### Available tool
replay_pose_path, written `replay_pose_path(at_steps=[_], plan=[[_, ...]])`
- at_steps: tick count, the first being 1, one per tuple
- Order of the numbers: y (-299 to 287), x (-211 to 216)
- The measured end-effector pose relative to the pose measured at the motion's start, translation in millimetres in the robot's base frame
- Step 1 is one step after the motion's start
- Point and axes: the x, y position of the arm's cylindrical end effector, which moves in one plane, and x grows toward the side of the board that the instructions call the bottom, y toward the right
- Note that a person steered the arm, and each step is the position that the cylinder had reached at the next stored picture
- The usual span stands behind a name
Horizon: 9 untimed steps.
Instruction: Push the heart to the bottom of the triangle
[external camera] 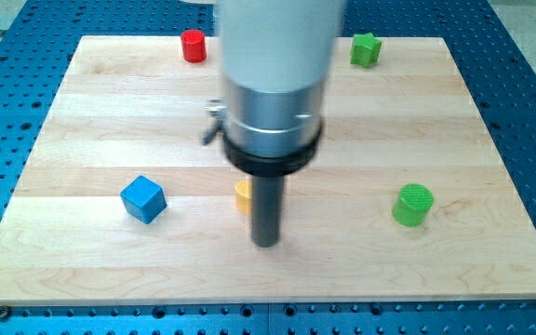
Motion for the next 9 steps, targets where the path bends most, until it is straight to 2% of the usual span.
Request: replay_pose_path(at_steps=[1,2,3,4,5,6,8,9], plan=[[17.5,-50.5],[18.1,-47.4],[-24.1,-28.2],[-26.1,-55.1],[4.0,-63.7],[-0.2,-87.2],[-43.6,-90.3],[-6.0,-105.1]])
